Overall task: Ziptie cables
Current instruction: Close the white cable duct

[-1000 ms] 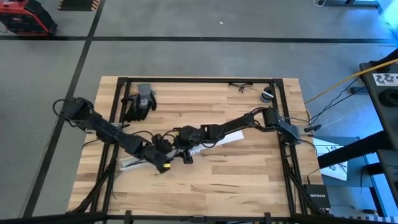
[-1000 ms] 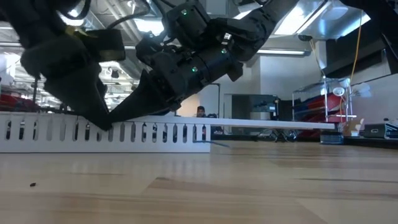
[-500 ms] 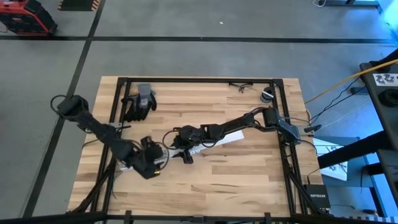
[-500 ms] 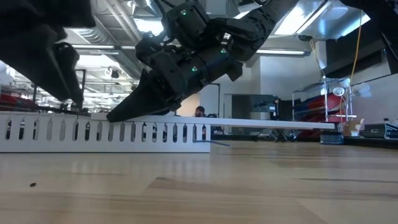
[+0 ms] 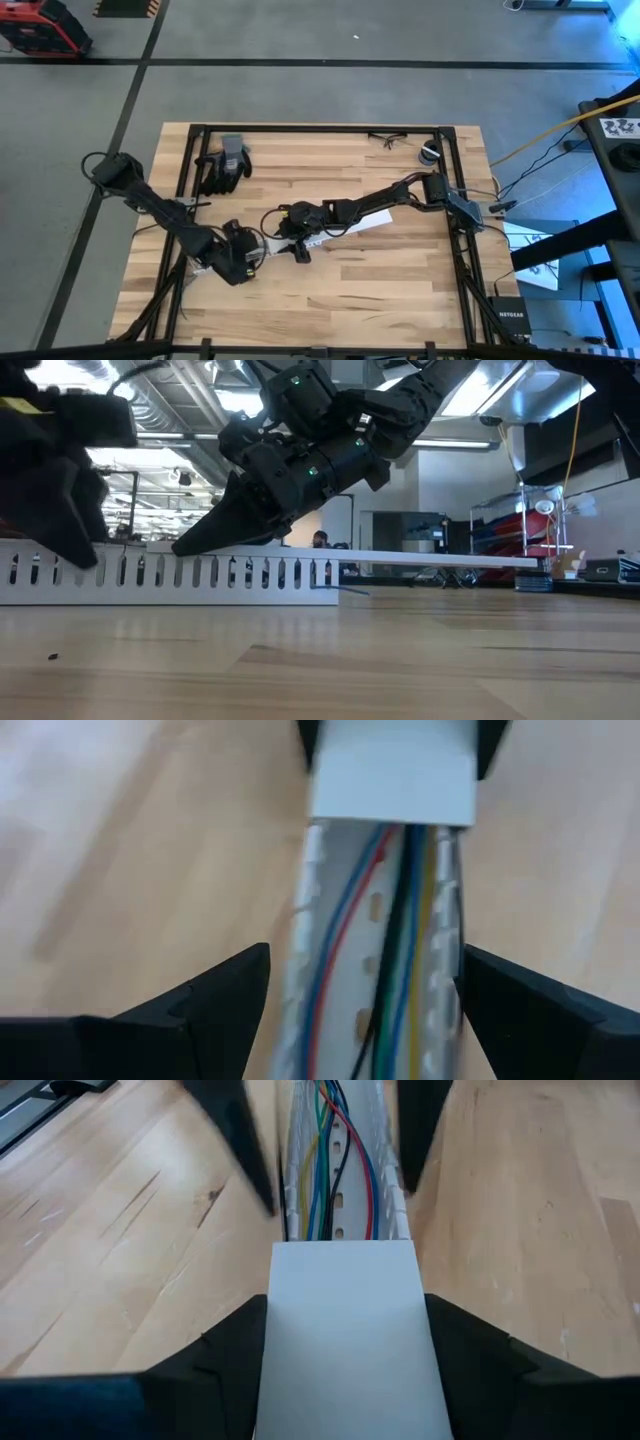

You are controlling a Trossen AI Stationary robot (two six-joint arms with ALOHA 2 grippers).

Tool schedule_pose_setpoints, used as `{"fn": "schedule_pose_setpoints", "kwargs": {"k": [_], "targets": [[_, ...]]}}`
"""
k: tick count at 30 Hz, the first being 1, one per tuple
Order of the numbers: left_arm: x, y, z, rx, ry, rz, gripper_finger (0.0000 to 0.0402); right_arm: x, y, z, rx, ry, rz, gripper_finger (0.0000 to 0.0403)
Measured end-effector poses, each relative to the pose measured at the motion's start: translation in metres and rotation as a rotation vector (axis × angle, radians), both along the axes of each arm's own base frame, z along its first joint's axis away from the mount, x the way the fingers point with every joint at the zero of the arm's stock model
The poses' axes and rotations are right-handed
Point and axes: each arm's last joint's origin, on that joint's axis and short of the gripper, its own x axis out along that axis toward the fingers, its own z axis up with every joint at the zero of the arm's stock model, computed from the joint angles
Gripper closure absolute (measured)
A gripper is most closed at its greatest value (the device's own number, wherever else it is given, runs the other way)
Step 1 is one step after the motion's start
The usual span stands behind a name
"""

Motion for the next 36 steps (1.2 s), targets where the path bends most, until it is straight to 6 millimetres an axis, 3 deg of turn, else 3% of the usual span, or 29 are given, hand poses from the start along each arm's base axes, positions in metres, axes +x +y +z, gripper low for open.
{"fn": "schedule_pose_setpoints", "kwargs": {"k": [6,11,21,36], "targets": [[0.003,0.010,-0.020,-0.089,-0.082,-0.014,0.0098,0.000,0.000,0.000,0.001,0.000,0.005,0.0180],[0.006,0.018,-0.026,-0.091,-0.127,-0.025,0.0105,0.000,0.001,0.000,0.005,0.000,0.009,0.0180],[0.013,0.020,-0.028,-0.091,-0.126,-0.087,0.0188,0.003,0.002,0.003,0.038,-0.055,-0.002,0.0180],[0.023,0.028,-0.028,-0.104,-0.143,-0.105,0.0181,0.025,0.007,-0.005,0.073,-0.104,0.000,0.0180]]}}
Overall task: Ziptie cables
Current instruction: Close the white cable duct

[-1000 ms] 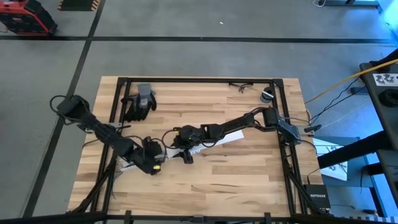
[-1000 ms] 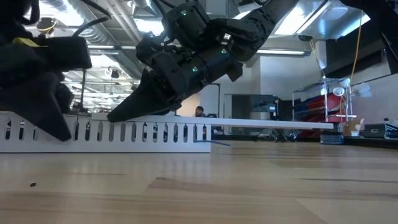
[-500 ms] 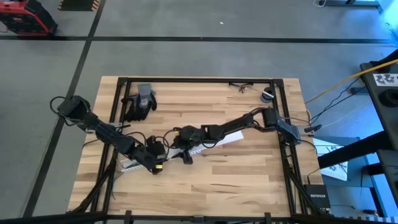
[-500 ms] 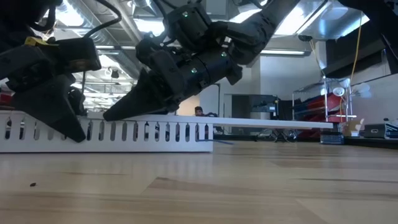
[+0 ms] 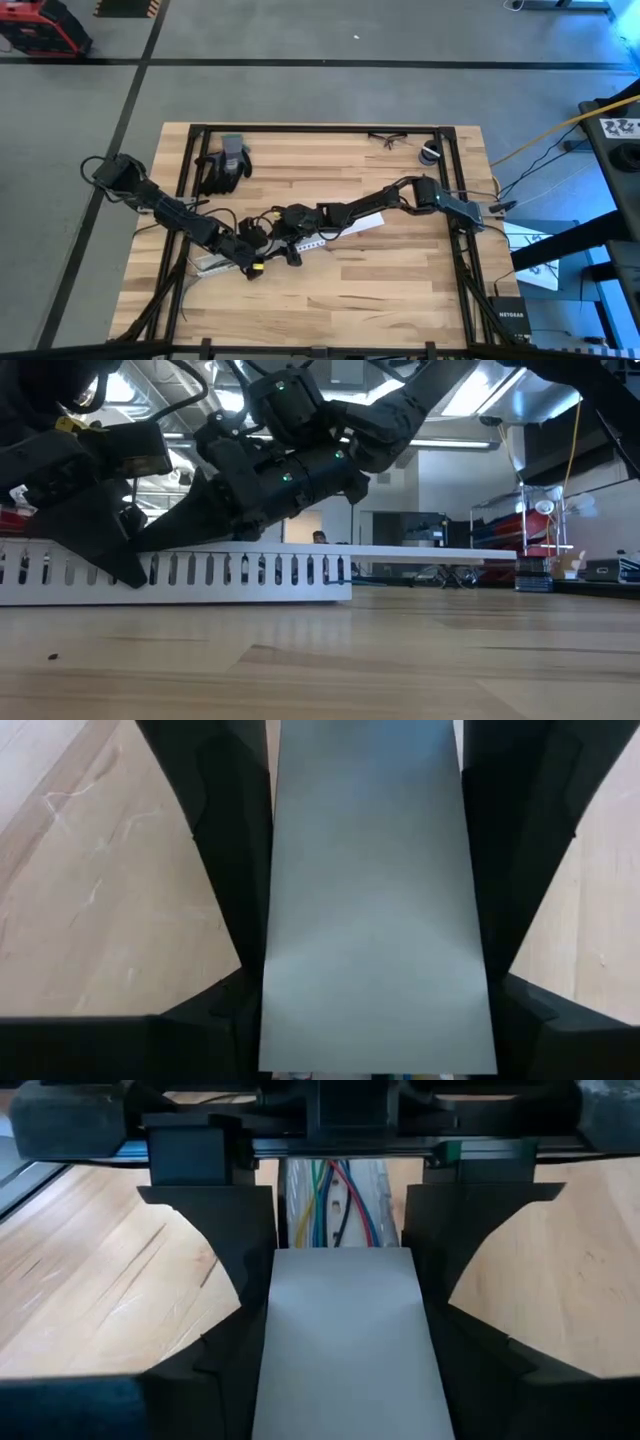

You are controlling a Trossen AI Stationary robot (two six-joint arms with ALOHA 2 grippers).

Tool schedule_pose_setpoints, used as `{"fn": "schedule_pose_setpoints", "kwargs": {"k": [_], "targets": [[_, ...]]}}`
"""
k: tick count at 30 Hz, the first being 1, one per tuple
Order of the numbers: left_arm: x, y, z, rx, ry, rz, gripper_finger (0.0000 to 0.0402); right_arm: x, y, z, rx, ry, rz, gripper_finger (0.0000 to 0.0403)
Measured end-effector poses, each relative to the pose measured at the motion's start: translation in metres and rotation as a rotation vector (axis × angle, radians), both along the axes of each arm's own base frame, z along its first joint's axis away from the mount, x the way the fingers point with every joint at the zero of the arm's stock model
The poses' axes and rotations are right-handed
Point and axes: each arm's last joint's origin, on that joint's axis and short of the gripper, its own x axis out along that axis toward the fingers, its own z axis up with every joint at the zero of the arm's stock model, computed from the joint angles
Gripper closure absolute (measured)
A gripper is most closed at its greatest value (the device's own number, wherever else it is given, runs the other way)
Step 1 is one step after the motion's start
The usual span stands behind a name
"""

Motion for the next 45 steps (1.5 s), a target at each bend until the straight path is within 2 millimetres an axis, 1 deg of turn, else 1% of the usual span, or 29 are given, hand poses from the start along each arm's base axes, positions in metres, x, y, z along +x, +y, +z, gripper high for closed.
{"fn": "schedule_pose_setpoints", "kwargs": {"k": [5,8,10,13,15,18,20,22,25,28,31,34,37,41,45], "targets": [[0.001,0.001,0.000,0.003,-0.004,0.001,0.0176,0.001,-0.003,0.002,-0.001,0.012,0.004,0.0180],[0.002,0.004,0.001,-0.003,-0.004,0.016,0.0155,0.000,-0.004,0.000,-0.011,0.026,0.013,0.0180],[0.004,0.004,0.004,0.022,0.022,-0.006,0.0137,0.000,-0.004,0.000,-0.032,0.032,0.020,0.0180],[0.005,0.003,0.019,0.063,0.085,-0.017,0.0115,0.000,-0.005,0.000,-0.030,0.035,0.016,0.0180],[0.004,0.001,0.032,0.077,0.132,-0.008,0.0109,0.000,-0.005,0.000,-0.029,0.039,0.014,0.0180],[-0.003,-0.005,0.051,0.062,0.166,0.028,0.0106,0.000,-0.005,-0.001,-0.035,0.041,0.016,0.0180],[-0.011,-0.012,0.056,0.040,0.177,0.039,0.0106,0.000,-0.005,-0.001,-0.042,0.041,0.012,0.0180],[-0.021,-0.018,0.054,0.033,0.208,0.040,0.0106,-0.001,-0.005,-0.001,-0.041,0.044,0.012,0.0180],[-0.031,-0.028,0.052,0.029,0.191,0.051,0.0106,-0.001,-0.005,-0.001,-0.038,0.045,0.012,0.0180],[-0.038,-0.029,0.041,0.039,0.164,0.077,0.0106,-0.001,-0.005,-0.002,-0.036,0.045,0.014,0.0180],[-0.044,-0.025,0.029,0.052,0.147,0.091,0.0106,-0.001,-0.005,-0.001,-0.029,0.044,0.014,0.0180],[-0.048,-0.021,0.022,0.092,0.123,0.106,0.0106,-0.001,-0.005,-0.001,-0.024,0.047,0.012,0.0180],[-0.046,-0.021,0.022,0.120,0.103,0.090,0.0106,-0.001,-0.005,-0.001,-0.025,0.047,0.011,0.0180],[-0.045,-0.021,0.022,0.115,0.097,0.092,0.0106,-0.001,-0.005,-0.001,-0.026,0.046,0.012,0.0180],[-0.049,-0.019,0.017,0.113,0.113,0.091,0.0114,-0.001,-0.005,-0.001,-0.026,0.047,0.012,0.0180]]}}
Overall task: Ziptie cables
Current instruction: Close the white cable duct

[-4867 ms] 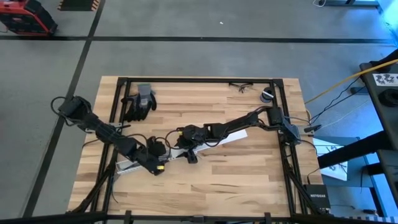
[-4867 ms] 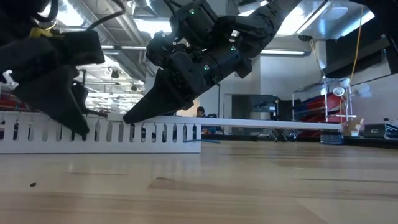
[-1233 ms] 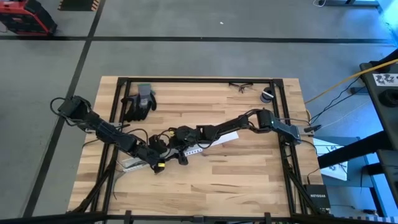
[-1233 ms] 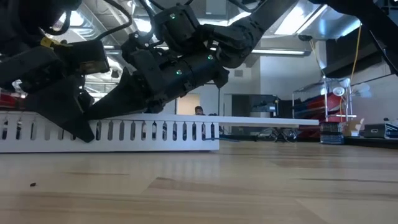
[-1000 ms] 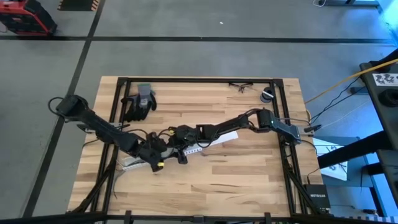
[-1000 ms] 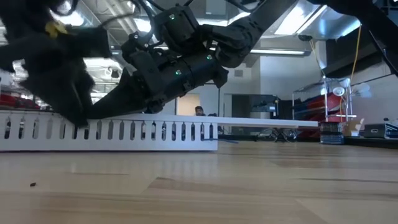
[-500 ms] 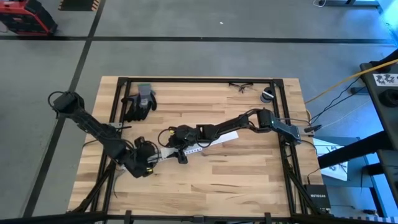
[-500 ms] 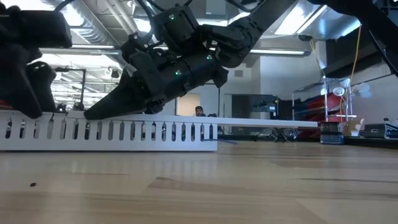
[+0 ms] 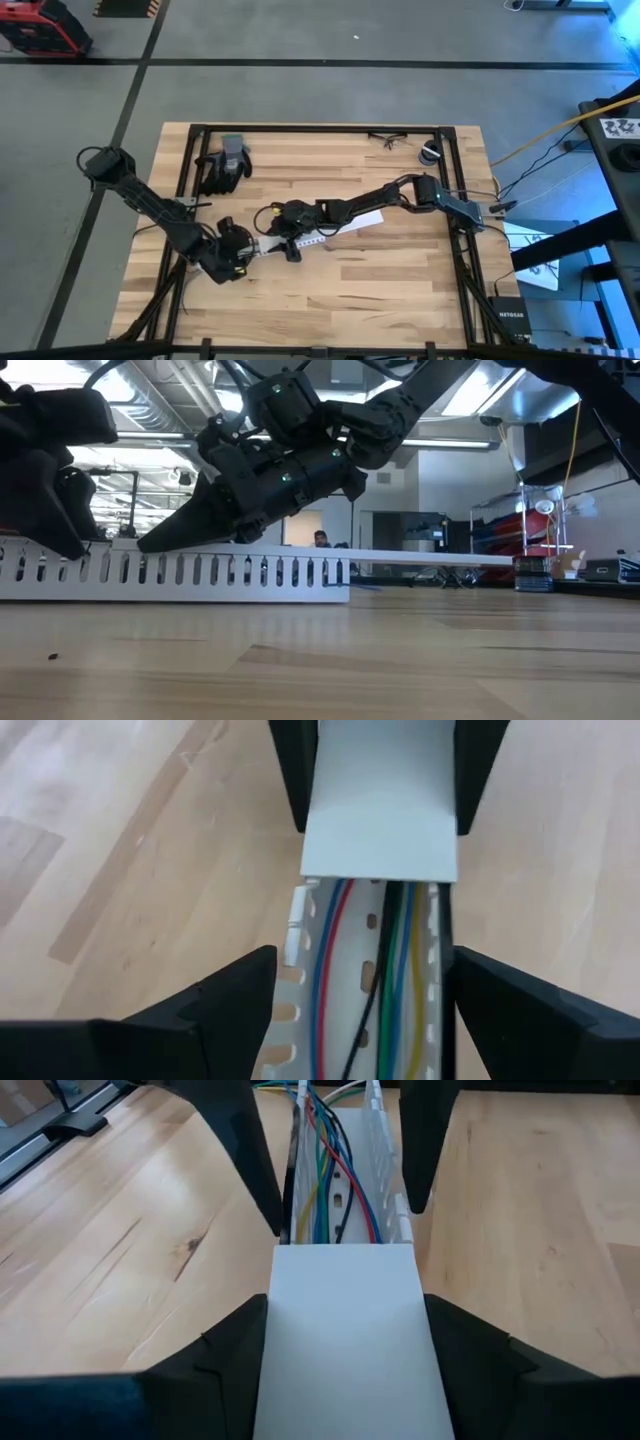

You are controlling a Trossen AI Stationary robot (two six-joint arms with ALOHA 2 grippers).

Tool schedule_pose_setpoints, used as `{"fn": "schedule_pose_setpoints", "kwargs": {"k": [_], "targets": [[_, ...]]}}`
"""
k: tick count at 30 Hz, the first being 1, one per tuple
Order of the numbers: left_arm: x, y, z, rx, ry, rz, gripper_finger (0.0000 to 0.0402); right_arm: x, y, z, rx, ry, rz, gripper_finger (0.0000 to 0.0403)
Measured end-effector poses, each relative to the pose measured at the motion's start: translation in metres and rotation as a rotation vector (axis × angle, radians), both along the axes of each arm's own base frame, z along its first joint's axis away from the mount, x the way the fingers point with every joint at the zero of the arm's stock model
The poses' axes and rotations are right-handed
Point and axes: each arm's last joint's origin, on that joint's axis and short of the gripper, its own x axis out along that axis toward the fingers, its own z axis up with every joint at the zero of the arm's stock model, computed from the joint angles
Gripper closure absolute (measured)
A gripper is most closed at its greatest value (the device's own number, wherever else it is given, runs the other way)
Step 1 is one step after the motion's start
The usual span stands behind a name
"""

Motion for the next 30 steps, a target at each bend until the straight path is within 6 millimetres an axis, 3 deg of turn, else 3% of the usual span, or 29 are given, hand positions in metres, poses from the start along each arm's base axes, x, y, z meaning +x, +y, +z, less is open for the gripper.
{"fn": "schedule_pose_setpoints", "kwargs": {"k": [6,16,21,30], "targets": [[0.008,-0.001,0.018,0.050,0.103,-0.070,0.0134,0.000,0.000,0.000,-0.009,-0.004,-0.004,0.0180],[0.017,0.014,0.023,0.042,0.224,-0.134,0.0142,0.000,-0.001,0.000,-0.008,-0.005,-0.012,0.0180],[0.029,0.014,0.038,0.059,0.193,-0.167,0.0143,0.000,0.000,0.000,-0.002,-0.006,0.004,0.0180],[0.031,0.014,0.039,0.050,0.174,-0.149,0.0143,0.000,0.001,0.000,-0.004,-0.007,0.008,0.0180]]}}
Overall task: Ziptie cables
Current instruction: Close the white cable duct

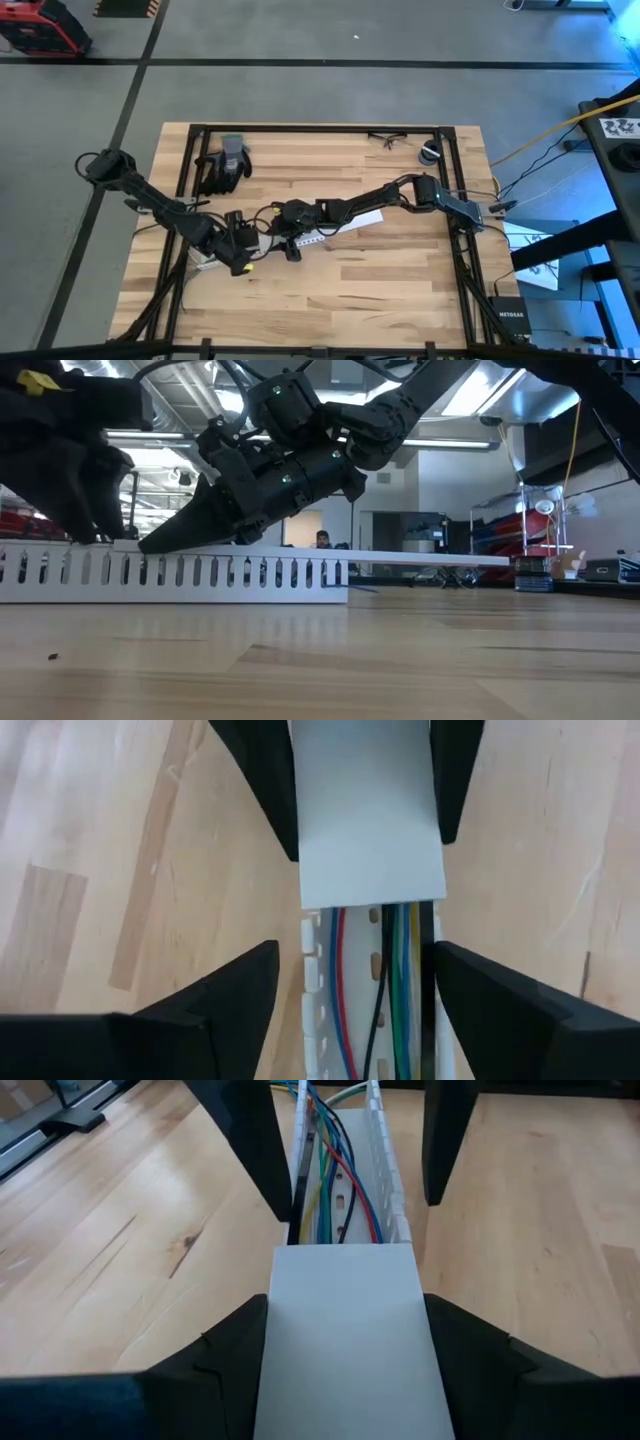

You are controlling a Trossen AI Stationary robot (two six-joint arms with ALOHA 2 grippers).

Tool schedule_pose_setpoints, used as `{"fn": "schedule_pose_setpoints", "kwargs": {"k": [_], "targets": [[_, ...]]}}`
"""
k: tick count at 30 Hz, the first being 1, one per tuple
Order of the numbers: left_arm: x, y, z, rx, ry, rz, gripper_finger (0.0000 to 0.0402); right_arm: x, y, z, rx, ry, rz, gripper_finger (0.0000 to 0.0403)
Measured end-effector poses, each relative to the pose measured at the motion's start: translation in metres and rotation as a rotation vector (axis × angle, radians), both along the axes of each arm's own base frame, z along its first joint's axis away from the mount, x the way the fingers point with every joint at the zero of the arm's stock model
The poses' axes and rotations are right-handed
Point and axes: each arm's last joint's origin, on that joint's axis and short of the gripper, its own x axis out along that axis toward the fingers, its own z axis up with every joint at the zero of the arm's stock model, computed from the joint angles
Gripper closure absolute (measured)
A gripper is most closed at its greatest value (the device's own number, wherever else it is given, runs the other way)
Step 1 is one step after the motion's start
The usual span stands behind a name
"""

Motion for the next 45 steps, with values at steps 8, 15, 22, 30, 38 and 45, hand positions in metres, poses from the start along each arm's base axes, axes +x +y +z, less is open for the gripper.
{"fn": "schedule_pose_setpoints", "kwargs": {"k": [8,15,22,30,38,45], "targets": [[0.004,0.005,-0.002,-0.214,0.069,0.085,0.0143,0.000,0.001,0.000,-0.015,-0.008,0.021,0.0180],[0.000,0.008,-0.003,-0.270,0.143,0.126,0.0143,0.000,0.002,0.000,-0.016,-0.009,0.022,0.0180],[-0.003,-0.001,-0.006,-0.293,0.121,0.139,0.0143,0.000,0.002,0.000,-0.017,-0.010,0.020,0.0180],[-0.012,-0.006,-0.030,-0.328,0.031,0.162,0.0146,0.000,0.002,0.000,-0.017,-0.006,0.021,0.0180],[-0.012,-0.006,-0.032,-0.287,-0.016,0.156,0.0165,0.000,0.002,0.000,-0.010,-0.014,0.026,0.0180],[-0.008,-0.007,-0.035,-0.257,-0.042,0.129,0.0166,0.001,0.009,0.002,0.026,-0.048,0.039,0.0180]]}}
